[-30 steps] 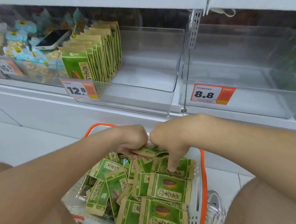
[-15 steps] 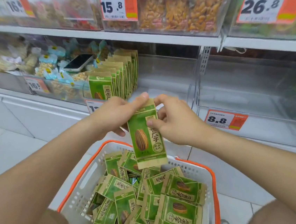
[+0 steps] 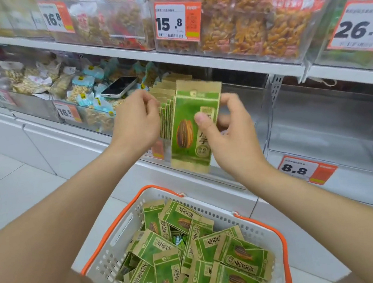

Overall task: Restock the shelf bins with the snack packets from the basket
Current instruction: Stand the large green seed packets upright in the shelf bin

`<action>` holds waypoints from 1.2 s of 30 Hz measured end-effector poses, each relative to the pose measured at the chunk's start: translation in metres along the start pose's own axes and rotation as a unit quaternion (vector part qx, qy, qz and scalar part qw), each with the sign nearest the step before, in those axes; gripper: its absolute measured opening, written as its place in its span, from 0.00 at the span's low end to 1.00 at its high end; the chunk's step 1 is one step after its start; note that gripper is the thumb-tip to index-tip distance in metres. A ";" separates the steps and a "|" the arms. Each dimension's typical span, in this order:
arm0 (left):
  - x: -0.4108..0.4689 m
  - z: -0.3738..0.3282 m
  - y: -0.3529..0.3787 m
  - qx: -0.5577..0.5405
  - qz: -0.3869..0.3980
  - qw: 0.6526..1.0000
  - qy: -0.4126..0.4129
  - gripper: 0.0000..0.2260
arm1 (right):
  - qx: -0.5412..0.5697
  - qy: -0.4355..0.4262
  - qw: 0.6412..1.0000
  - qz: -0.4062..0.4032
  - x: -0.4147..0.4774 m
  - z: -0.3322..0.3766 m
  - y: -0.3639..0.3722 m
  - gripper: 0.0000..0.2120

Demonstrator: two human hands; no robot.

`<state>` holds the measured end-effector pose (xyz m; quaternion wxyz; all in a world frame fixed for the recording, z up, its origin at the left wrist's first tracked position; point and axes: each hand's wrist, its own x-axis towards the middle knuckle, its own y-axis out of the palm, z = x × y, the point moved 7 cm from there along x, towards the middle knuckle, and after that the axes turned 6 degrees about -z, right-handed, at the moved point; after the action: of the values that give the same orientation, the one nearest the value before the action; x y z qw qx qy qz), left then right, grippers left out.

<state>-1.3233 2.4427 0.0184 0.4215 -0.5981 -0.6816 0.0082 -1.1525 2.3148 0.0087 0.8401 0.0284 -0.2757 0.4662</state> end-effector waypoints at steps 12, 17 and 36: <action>0.027 0.035 0.011 0.125 0.066 0.990 -0.006 0.27 | -0.138 -0.101 0.985 0.018 0.047 -0.020 0.054 0.09; 0.028 0.039 0.003 0.114 0.032 0.992 -0.041 0.27 | -0.246 -0.055 0.963 0.098 0.053 -0.047 0.094 0.08; -0.005 -0.009 0.013 0.094 0.074 0.981 0.150 0.12 | -0.315 -0.222 0.906 0.177 0.021 0.010 0.069 0.05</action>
<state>-1.3081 2.4381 0.0152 0.5715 -0.5989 -0.5608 0.0132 -1.2035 2.3667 0.0124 0.6260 -0.1844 -0.5879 0.4780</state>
